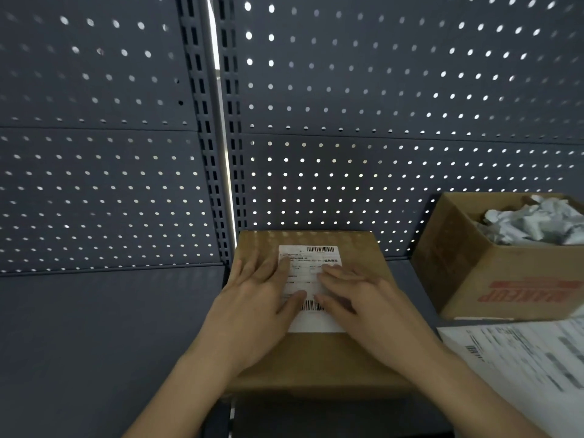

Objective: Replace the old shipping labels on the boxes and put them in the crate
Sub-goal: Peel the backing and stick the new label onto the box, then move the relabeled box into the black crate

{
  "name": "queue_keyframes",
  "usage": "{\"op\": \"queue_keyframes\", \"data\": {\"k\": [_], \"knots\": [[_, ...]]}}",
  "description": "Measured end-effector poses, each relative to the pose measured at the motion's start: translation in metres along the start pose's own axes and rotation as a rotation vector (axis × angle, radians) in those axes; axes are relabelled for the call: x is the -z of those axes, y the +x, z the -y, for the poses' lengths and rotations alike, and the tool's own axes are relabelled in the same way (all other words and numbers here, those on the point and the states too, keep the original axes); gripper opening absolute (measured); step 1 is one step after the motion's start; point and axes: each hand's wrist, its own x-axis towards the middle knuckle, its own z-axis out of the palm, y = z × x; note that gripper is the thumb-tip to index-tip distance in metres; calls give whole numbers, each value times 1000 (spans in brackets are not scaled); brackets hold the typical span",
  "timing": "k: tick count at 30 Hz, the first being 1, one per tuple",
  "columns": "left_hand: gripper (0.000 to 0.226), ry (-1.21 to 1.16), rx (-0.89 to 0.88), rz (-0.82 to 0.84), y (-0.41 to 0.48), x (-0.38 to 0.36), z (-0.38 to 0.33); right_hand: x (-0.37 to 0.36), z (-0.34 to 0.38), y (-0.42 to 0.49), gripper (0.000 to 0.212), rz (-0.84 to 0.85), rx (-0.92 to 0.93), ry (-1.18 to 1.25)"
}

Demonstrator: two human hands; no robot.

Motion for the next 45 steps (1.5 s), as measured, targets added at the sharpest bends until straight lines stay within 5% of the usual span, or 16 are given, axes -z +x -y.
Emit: {"op": "queue_keyframes", "data": {"k": [9,14,18,23,25,30,45], "knots": [[90,113,-24,92,-5,-12,1,-12,-5,-1,47,75,51,-111],[66,-56,-9,21,-8,-1,3,-5,-3,-10,46,0,13,70],[57,-199,66,-41,-15,14,13,8,-10,-16,52,-239,-202,158],[16,-693,268,-48,-22,24,23,14,-41,-14,43,-194,-428,394],[13,-868,325,-11,-22,21,26,6,-51,-13,50,-101,-518,596],[21,-1194,444,-15,-25,9,21,-7,-51,-16,24,-137,-585,1021],[25,-1232,337,-50,-45,14,27,-7,-18,-53,15,-329,-555,1169]]}}
